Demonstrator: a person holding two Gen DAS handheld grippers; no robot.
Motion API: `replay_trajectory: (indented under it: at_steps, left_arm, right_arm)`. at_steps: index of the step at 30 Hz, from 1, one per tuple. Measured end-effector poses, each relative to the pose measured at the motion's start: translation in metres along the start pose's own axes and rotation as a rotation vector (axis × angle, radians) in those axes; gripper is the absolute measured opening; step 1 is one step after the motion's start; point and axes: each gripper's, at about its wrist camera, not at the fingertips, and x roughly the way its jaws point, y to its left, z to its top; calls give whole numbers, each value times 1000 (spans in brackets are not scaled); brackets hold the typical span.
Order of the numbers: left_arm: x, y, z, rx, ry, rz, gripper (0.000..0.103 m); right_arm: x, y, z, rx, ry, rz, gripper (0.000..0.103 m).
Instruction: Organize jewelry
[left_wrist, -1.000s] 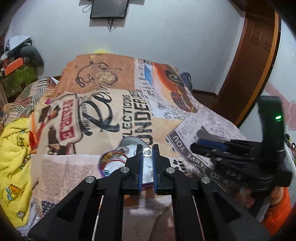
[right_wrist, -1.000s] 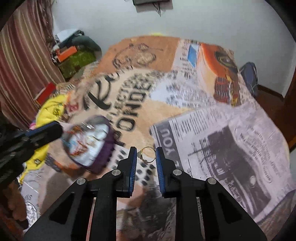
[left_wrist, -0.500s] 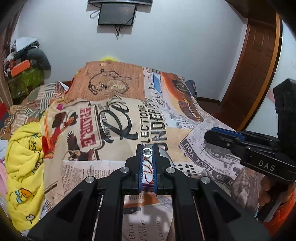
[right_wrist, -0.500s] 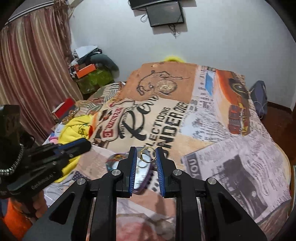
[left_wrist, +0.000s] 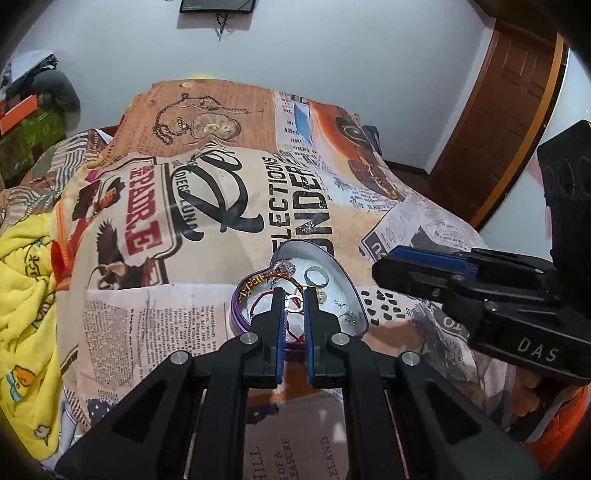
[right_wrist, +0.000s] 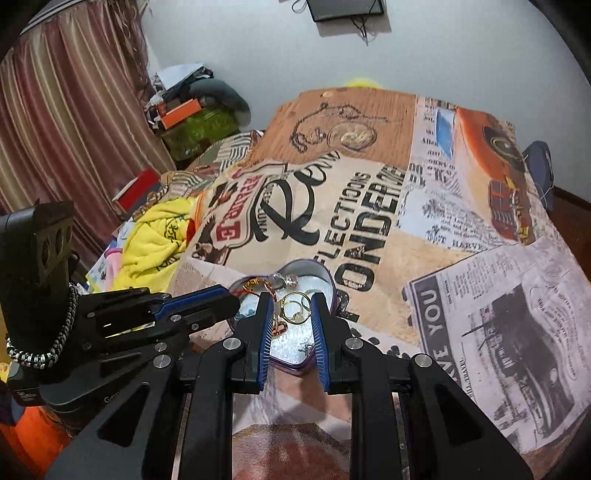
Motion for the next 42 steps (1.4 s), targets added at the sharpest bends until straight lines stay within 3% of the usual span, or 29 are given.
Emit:
replay_trajectory:
  at_steps: [14, 16, 18, 26, 31, 35, 42]
  left_arm:
    - [5, 9, 2, -1, -2, 32, 9]
    - [0, 11, 2, -4, -15, 53, 16]
    - [-5, 15, 1, -11, -29, 74, 31]
    - [-20, 32, -8, -42, -43, 134, 43]
    - [-24, 38, -14, -54, -27, 155, 44]
    - [-30, 40, -17, -67, -25, 164, 44]
    - [-61, 27, -7, -50, -92, 173, 44]
  right_arm:
    - [16, 1, -2, 7, 32, 33, 19]
    - [19, 2, -3, 2, 39, 36, 19]
    - [21, 3, -4, -1, 46, 40, 19]
    - [27, 9, -8, -33, 70, 22, 19]
    - [28, 11, -7, -37, 68, 0, 22]
    - [23, 11, -5, -22, 59, -8, 37]
    - [-8, 16, 4, -26, 1, -19, 37]
